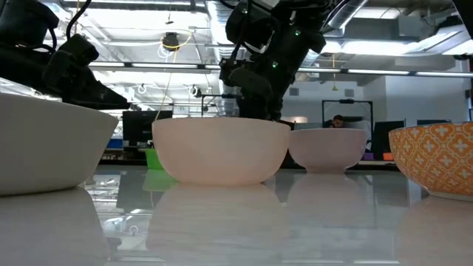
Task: Nest bowls inside each other
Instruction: Stack the light orange bowl on top of the white bowl
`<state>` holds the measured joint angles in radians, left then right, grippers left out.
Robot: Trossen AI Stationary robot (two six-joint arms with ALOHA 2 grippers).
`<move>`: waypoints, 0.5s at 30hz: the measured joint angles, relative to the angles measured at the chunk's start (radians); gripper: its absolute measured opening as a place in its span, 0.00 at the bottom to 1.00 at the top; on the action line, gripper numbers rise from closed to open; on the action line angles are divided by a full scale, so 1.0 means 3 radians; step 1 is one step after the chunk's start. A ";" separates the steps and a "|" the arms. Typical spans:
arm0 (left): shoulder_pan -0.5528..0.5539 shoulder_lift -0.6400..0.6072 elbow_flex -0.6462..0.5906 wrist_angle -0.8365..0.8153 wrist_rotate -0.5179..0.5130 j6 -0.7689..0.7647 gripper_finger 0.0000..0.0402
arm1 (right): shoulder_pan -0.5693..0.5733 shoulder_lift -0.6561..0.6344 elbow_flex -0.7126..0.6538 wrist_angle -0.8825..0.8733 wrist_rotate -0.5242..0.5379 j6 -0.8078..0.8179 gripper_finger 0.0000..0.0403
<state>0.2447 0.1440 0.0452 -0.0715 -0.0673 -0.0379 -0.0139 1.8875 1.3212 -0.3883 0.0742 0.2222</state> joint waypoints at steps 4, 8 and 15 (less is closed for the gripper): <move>0.0001 0.0000 0.0001 0.0000 0.0000 0.0000 0.39 | 0.0024 -0.0085 -0.0004 -0.0031 -0.0027 0.0041 0.04; 0.0000 0.0000 0.0001 0.0000 0.0000 0.0001 0.39 | 0.0047 -0.0356 -0.0005 -0.0177 -0.0038 -0.0013 0.02; 0.0000 0.0000 0.0000 0.0000 0.0000 0.0000 0.39 | -0.0070 -0.1118 -0.0005 -0.0722 0.0105 -0.0035 0.02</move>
<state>0.2448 0.1440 0.0453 -0.0716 -0.0674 -0.0380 -0.0349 1.5520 1.3197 -0.6051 0.1056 0.2116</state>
